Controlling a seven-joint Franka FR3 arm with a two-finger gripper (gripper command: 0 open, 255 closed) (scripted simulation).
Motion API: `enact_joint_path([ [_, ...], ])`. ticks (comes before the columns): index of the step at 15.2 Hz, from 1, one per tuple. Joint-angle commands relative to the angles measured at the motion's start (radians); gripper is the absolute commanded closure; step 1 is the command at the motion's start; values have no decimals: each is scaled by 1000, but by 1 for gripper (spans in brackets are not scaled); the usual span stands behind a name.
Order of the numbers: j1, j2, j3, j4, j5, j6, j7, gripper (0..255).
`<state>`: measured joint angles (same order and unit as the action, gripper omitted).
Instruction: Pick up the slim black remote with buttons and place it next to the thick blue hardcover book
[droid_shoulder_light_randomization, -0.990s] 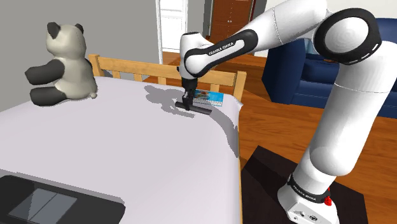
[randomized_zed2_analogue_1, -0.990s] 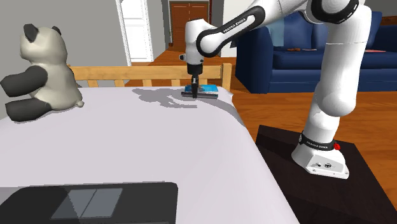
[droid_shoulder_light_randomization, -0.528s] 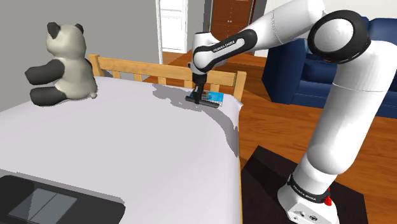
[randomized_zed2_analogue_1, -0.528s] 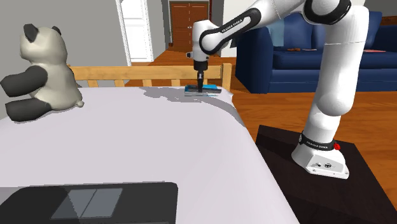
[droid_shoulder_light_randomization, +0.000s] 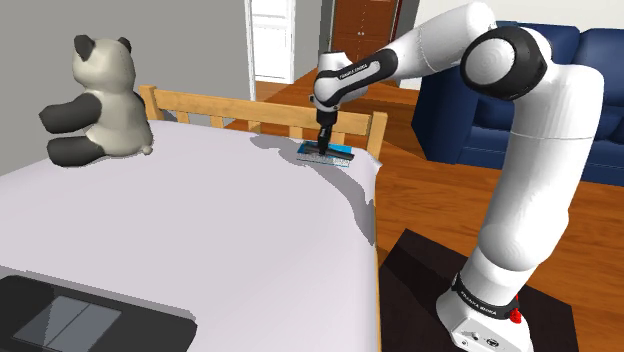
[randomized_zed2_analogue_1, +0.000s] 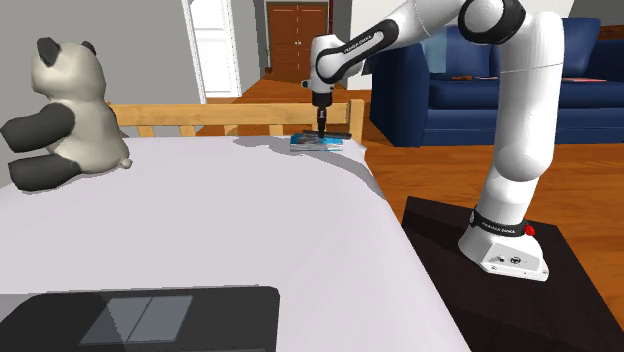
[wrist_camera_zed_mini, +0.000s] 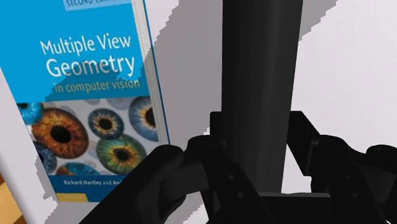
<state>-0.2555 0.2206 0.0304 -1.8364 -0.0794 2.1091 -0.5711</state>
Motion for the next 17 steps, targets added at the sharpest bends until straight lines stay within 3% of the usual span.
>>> enact_joint_path([
  [1, -2, 6, -1, -16, -1, 23, -3, 255],
  [17, -1, 96, -5, -99, -13, 195, 13, 255],
])
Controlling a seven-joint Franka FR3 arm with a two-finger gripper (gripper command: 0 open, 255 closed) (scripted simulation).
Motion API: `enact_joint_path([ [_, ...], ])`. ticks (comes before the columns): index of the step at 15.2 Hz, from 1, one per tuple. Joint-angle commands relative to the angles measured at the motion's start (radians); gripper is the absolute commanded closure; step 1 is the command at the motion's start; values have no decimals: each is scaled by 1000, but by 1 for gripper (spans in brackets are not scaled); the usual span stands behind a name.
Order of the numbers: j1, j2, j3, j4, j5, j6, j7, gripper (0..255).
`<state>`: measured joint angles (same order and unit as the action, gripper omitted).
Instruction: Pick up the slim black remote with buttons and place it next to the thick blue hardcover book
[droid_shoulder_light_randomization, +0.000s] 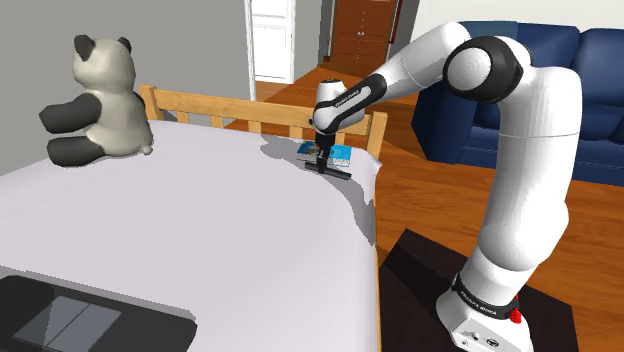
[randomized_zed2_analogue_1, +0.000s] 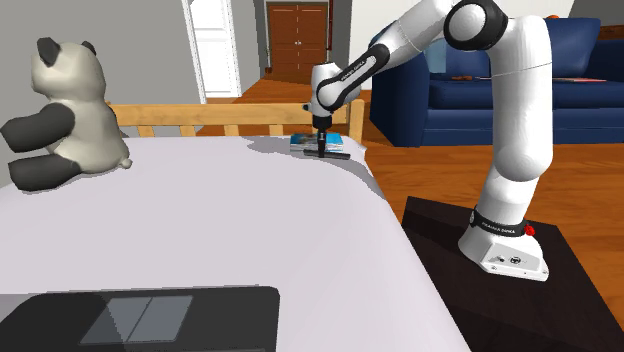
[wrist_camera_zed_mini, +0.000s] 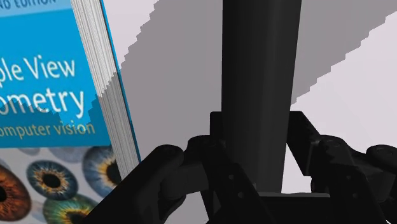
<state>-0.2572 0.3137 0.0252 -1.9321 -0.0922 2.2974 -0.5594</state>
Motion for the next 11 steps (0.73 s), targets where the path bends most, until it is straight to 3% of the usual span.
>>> enact_joint_path([
  [1, 0, 3, 0, -3, -1, 7, 1, 255],
  [7, 0, 3, 0, -3, -1, 7, 1, 255],
  [8, 0, 3, 0, -3, -1, 7, 1, 0],
  [11, 0, 3, 0, -3, -1, 7, 1, 0],
])
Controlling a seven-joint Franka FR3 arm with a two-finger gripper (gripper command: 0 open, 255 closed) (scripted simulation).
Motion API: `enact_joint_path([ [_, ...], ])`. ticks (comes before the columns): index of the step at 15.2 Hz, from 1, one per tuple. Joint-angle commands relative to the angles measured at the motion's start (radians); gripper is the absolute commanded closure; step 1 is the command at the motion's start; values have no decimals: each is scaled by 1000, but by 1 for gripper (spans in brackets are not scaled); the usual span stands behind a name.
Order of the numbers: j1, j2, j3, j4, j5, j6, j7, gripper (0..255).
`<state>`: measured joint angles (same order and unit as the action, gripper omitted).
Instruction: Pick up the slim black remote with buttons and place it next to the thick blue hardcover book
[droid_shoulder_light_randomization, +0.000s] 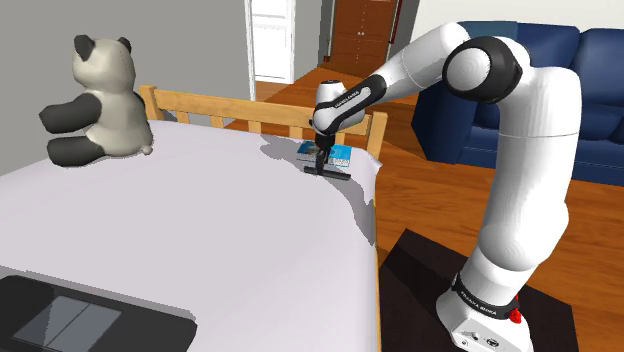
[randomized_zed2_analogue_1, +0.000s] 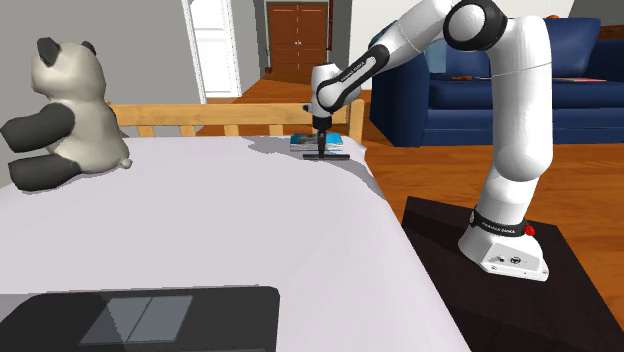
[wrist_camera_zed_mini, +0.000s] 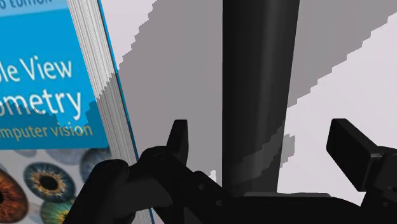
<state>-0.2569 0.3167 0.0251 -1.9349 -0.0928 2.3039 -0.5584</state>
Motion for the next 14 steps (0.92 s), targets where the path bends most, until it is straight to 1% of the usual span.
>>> enact_joint_path([
  [1, 0, 0, 0, 0, 0, 0, 0, 0],
  [2, 0, 0, 0, 0, 0, 0, 0, 0],
  [6, 2, -70, 5, 36, 8, -106, -5, 0],
  [14, 2, -70, 5, 36, 8, -106, -5, 0],
])
